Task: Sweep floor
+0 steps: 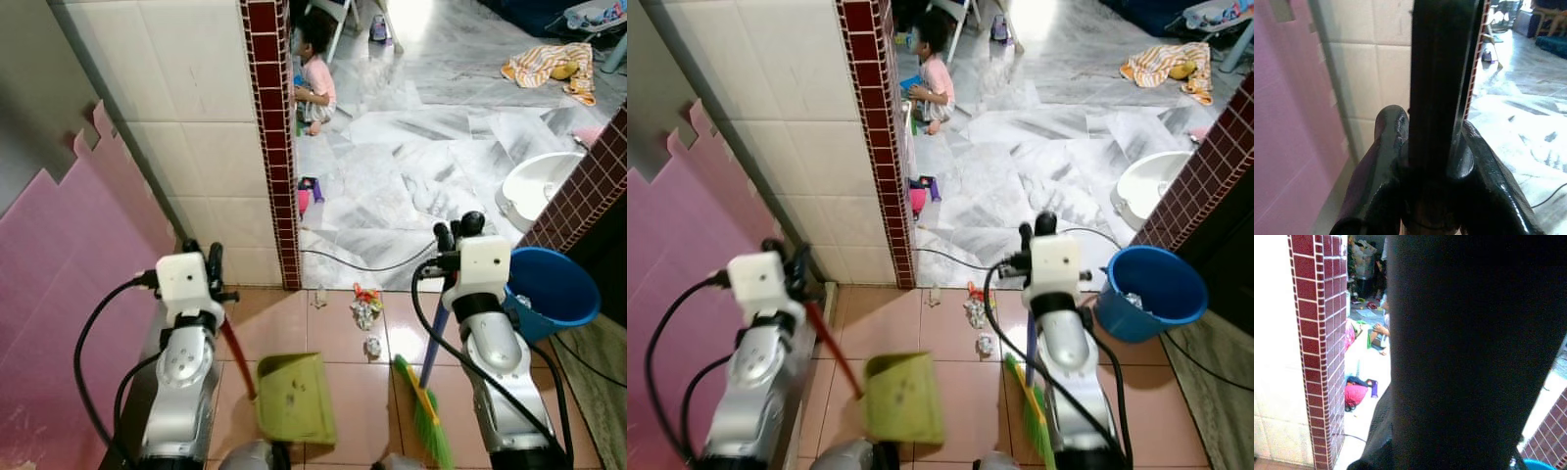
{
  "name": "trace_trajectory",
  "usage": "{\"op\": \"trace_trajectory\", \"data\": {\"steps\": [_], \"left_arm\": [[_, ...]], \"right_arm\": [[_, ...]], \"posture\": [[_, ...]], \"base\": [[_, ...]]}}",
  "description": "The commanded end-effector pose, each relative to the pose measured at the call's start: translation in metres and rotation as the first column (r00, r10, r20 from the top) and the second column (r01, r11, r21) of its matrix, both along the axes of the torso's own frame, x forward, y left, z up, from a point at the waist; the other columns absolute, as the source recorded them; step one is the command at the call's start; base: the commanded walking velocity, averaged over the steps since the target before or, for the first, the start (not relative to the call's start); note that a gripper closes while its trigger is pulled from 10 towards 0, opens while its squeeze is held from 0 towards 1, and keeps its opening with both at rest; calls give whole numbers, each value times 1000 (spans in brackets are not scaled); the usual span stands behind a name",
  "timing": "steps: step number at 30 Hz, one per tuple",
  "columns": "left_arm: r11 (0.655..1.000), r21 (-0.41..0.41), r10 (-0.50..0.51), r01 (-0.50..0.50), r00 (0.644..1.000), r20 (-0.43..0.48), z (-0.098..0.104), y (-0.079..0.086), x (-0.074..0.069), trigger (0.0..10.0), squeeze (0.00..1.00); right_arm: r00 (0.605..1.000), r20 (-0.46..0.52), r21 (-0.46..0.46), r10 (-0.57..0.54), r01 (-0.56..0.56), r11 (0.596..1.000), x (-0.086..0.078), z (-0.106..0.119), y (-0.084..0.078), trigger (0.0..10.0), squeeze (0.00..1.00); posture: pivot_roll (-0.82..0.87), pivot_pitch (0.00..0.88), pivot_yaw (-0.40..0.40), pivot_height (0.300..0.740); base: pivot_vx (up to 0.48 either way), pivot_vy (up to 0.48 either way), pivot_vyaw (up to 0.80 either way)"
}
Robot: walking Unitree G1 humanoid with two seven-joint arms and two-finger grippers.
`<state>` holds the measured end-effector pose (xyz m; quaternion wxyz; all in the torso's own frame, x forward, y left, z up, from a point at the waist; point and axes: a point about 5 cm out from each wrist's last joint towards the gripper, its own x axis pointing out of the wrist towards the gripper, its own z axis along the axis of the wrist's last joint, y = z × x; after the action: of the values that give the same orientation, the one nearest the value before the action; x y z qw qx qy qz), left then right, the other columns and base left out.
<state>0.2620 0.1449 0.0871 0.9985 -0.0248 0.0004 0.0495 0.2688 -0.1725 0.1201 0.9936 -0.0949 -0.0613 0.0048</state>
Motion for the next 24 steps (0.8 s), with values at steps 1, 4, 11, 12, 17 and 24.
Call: {"op": "trace_trajectory", "data": {"steps": [1,4,11,12,17,24], "left_arm": [[1000,3,11,-11,999,42,9,1,5,10000,0],[1000,11,1,-2,999,48,9,-2,3,10000,0],[993,69,-96,95,995,20,1,-4,-5,10000,0],[993,64,-100,99,995,19,1,-6,-5,10000,0],[992,57,-113,112,993,17,0,-10,-5,10000,0],[992,55,-117,116,993,12,0,-10,-5,10000,0]], "right_arm": [[999,35,1,-5,5,1000,3,7,1,10000,0],[1000,24,0,-5,5,1000,1,3,0,10000,0],[1000,10,-8,-1,1,1000,-4,0,-1,10000,0],[1000,7,-10,0,1,1000,-5,-1,-2,10000,0],[1000,7,-17,2,-2,1000,-3,0,-3,10000,0],[1000,3,-21,9,-9,1000,-3,-1,-2,10000,0]], "posture": [[-43,0,88,740],[-37,0,75,740],[-52,0,68,740],[-55,0,66,740],[-56,0,62,740],[-58,0,59,740]], "base": [[0,0,0],[0,0,0],[0,0,0],[0,0,0],[0,0,0],[0,0,0]]}}
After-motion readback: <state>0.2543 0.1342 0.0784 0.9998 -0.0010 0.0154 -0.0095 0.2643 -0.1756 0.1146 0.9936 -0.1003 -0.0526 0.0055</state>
